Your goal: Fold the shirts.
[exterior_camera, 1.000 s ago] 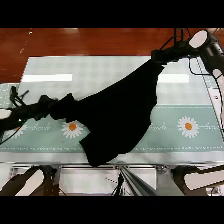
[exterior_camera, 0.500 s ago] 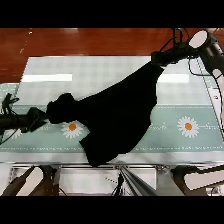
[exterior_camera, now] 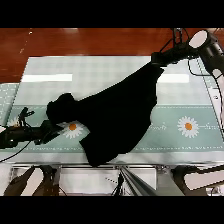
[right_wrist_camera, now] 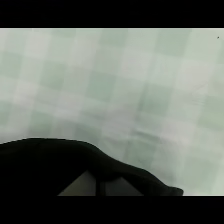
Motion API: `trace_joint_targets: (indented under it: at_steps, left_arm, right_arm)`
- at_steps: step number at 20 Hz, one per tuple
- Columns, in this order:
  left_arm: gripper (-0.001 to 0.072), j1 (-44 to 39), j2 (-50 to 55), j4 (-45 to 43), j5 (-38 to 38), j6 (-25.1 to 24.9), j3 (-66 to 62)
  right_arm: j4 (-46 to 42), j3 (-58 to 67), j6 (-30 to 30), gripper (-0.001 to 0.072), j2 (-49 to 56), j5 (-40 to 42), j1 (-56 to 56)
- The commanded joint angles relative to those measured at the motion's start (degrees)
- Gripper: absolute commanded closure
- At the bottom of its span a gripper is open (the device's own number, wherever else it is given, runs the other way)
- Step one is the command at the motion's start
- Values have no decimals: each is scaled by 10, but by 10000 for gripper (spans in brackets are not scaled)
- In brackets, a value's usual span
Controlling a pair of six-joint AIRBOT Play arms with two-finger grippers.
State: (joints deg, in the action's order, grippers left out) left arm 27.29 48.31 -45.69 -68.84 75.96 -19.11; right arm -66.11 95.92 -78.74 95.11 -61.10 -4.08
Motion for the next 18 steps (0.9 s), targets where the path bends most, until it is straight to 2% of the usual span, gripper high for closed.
trace_joint_targets:
  at_steps: [1,6,8,12,18]
  left_arm:
    - [268,-34,-2,37,76,18,8]
    - [269,-96,10,37,167,49,8]
    - [333,-121,32,37,176,49,8]
    - [334,-152,73,38,218,49,7]
    - [324,-153,81,52,280,47,6]
  right_arm:
    - [0,1,0,695,0,0,0]
    - [0,1,0,696,0,0,0]
    - [0,1,0,696,0,0,0]
    - [0,1,0,696,0,0,0]
    - [0,1,0,696,0,0,0]
